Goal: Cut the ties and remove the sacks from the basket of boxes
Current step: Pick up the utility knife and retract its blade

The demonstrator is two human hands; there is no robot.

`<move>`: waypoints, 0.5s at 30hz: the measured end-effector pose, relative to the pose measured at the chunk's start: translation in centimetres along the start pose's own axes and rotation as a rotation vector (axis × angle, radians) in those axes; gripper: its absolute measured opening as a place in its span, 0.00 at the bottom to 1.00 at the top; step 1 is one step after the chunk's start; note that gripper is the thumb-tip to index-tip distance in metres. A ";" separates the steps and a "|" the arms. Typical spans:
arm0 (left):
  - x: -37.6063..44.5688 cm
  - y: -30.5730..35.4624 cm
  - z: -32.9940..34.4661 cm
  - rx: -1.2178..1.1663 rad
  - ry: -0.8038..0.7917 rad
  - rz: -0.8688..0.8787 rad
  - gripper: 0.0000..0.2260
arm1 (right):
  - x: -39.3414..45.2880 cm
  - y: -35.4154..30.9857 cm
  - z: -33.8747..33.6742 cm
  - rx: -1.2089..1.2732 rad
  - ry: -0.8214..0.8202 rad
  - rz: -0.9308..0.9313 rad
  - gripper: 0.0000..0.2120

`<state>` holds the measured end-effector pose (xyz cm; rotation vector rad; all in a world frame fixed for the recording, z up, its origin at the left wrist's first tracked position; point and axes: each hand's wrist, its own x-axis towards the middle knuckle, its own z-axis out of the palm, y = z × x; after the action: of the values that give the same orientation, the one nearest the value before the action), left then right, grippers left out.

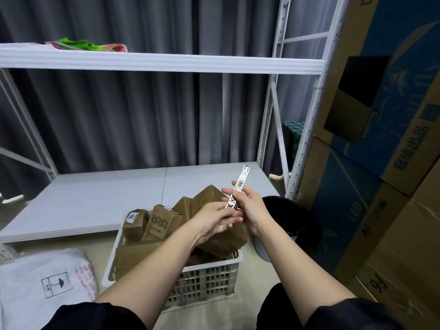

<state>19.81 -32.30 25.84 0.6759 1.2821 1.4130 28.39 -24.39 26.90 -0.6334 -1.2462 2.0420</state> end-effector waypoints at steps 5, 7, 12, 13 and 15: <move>-0.4 0.0 -0.2 0.016 0.021 -0.019 0.09 | 0.2 0.1 -0.4 -0.022 0.037 -0.005 0.13; -0.3 0.0 0.0 -0.034 0.029 -0.017 0.08 | 0.0 0.3 -0.5 -0.013 0.000 0.027 0.13; 0.0 -0.3 0.3 -0.101 0.062 -0.022 0.08 | -0.5 1.0 -0.5 -0.062 -0.127 0.076 0.12; 0.1 -0.4 0.4 -0.110 0.054 -0.026 0.08 | -0.4 1.0 -0.7 -0.049 -0.140 0.086 0.11; 0.1 -0.7 0.4 -0.140 0.028 -0.032 0.08 | -0.4 0.9 -1.1 -0.006 -0.162 0.126 0.10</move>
<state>20.35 -32.15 25.29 0.5403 1.1980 1.4759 29.18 -24.37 25.65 -0.5710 -1.3352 2.2316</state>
